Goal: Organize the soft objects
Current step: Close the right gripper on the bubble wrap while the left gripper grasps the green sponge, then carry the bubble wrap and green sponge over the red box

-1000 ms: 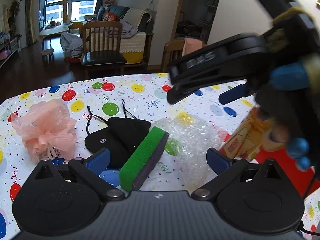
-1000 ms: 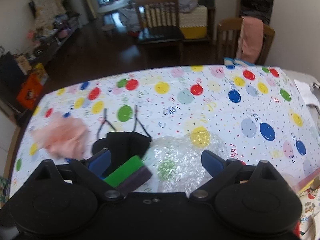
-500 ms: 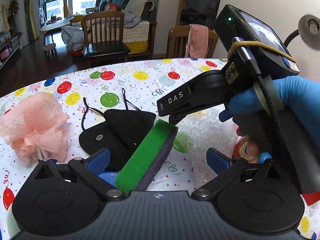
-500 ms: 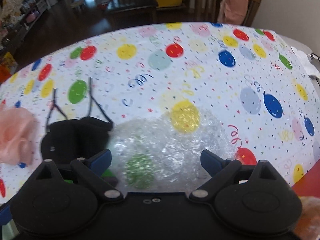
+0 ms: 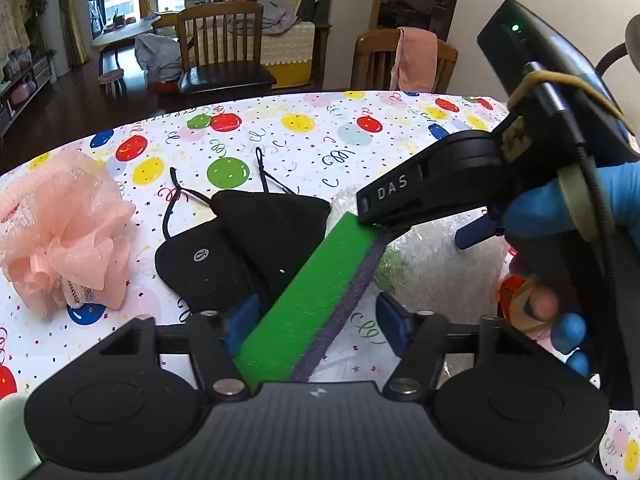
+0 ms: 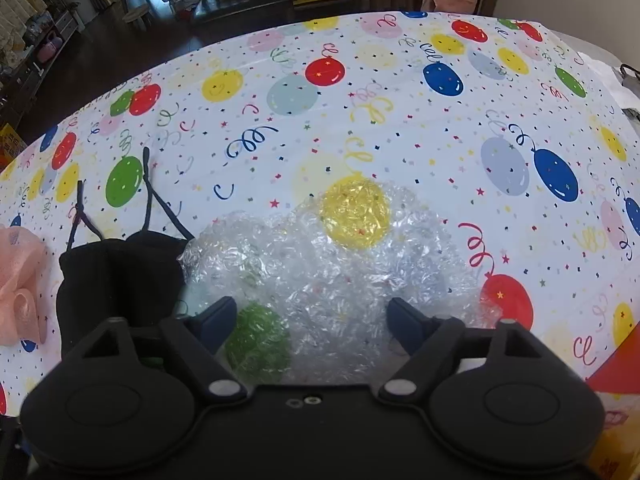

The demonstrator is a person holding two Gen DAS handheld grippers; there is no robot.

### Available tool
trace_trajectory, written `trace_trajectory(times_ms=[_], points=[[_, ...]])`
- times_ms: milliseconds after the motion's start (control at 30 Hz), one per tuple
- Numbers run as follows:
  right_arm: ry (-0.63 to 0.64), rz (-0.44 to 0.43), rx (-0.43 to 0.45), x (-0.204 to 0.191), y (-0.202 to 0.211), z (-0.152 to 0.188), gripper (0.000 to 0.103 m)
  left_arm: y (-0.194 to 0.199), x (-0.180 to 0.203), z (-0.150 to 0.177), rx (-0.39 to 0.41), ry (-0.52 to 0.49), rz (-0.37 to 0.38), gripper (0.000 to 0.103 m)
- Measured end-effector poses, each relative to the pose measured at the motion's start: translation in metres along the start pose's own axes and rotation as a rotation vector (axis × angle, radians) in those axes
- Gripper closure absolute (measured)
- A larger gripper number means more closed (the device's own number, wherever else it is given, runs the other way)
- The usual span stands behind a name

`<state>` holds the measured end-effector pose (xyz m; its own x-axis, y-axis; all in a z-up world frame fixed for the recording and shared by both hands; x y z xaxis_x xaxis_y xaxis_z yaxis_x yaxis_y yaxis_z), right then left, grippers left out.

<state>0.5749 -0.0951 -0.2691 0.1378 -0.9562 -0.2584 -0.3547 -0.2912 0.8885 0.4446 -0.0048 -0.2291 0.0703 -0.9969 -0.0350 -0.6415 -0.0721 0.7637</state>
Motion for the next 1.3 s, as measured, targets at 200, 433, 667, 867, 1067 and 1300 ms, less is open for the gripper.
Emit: trace_trajectory(times_ms=[200,433,667,867,1067,1300], points=[[0.01,-0.014,0.021,-0.004,0.004,0.0,0.051,0.005,0.001,0.001,0.014,-0.006,0.012,0.053],[0.035,-0.03,0.039,-0.012,0.012,0.003,0.086,0.012,0.008,0.003,0.022,-0.013,0.029,0.064],[0.098,-0.038,0.081,-0.024,0.031,0.007,0.093,0.029,0.007,0.001,0.049,0.012,0.058,0.07],[0.135,-0.063,0.112,-0.033,0.056,0.015,0.094,0.047,-0.002,-0.001,0.064,0.056,0.068,0.071],[0.157,-0.1,0.148,-0.039,0.09,0.025,0.094,0.079,-0.013,-0.007,0.098,0.108,0.084,0.071],[0.213,-0.159,0.196,-0.052,0.141,0.04,0.094,0.119,-0.016,-0.013,0.151,0.117,0.096,0.071]])
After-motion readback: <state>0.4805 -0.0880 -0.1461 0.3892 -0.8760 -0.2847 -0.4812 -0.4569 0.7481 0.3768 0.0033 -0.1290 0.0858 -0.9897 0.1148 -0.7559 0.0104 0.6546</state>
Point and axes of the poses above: each gripper's, at about its wrist camera, not at the fingertips, and y roughly against the way its jaws point, x to its right, z to its underside, the point moved 9 cm from there along -y, roughly the way its jaws point, and after that the axes turned 9 degrees about -z, right-handed, at the moved point
